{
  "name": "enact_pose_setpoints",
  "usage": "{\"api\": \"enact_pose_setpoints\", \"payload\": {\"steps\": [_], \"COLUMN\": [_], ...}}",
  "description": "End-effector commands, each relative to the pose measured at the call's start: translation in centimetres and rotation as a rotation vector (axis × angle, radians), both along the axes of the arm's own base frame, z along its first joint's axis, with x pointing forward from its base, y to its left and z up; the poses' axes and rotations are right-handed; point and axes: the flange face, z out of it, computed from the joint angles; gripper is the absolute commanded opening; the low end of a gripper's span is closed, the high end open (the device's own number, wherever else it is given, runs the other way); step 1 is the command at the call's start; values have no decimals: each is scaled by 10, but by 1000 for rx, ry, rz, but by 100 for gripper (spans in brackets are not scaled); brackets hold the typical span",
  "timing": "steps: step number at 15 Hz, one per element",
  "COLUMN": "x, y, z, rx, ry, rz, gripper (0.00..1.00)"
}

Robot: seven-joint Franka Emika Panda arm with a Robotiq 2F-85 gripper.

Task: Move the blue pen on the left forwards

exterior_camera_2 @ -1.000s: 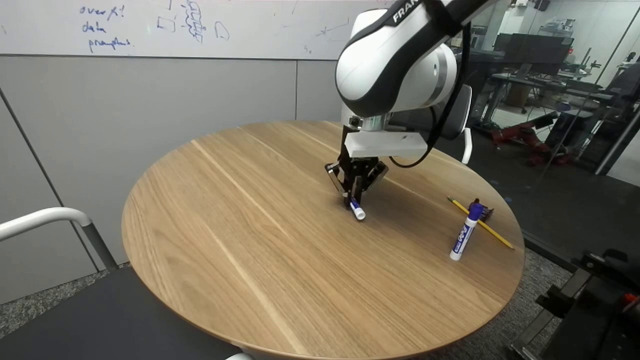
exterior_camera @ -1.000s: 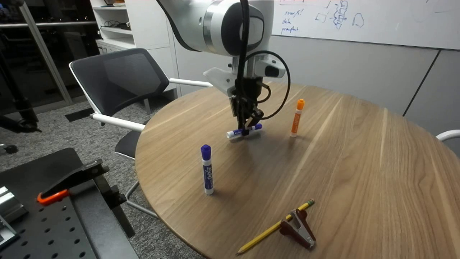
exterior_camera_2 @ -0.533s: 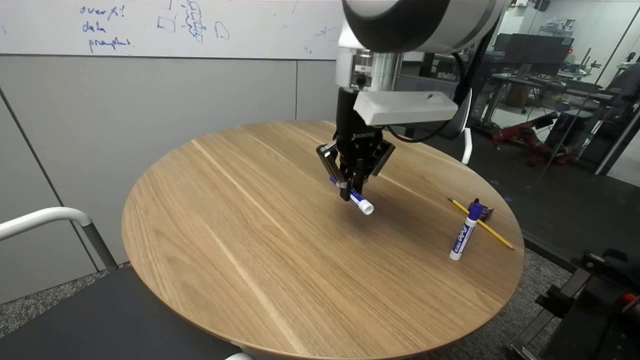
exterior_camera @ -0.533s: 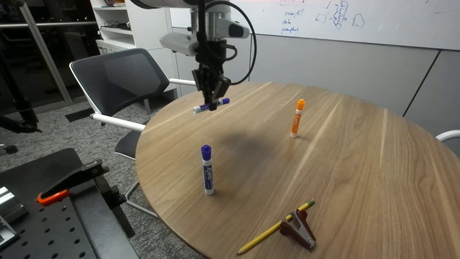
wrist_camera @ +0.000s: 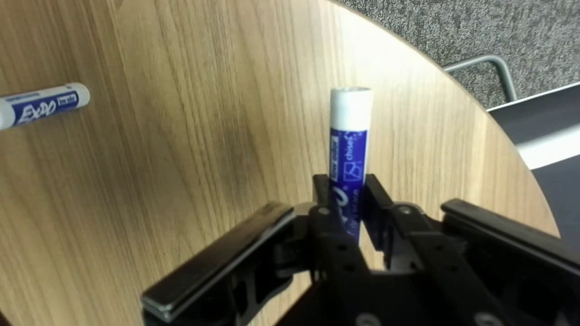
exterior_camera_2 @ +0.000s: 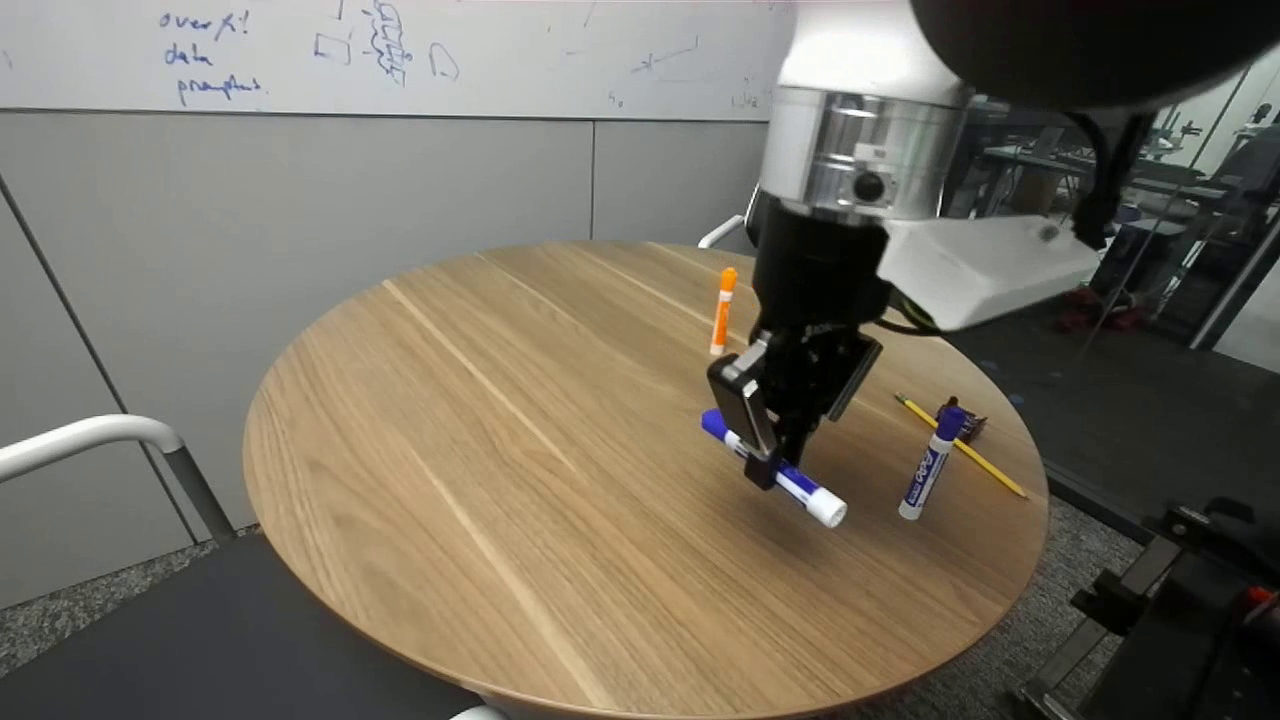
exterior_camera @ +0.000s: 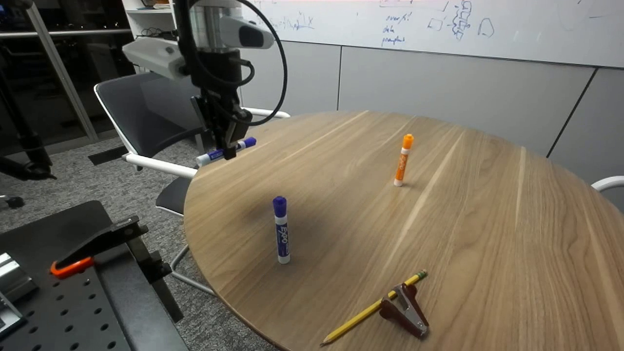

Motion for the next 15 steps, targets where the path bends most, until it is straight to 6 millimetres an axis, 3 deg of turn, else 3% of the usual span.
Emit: {"api": "enact_pose_setpoints", "payload": {"steps": [1, 6, 11, 13, 15], "x": [-34, -42, -35, -35, -35], "y": [-22, -45, -48, -47, -46], "z": [-26, -71, -105, -116, -111], "rx": [8, -9, -30, -42, -57], "ry": [-30, -49, -49, -42, -39], "rz": [34, 50, 55, 63, 70], "gripper": [5, 5, 5, 5, 5]}}
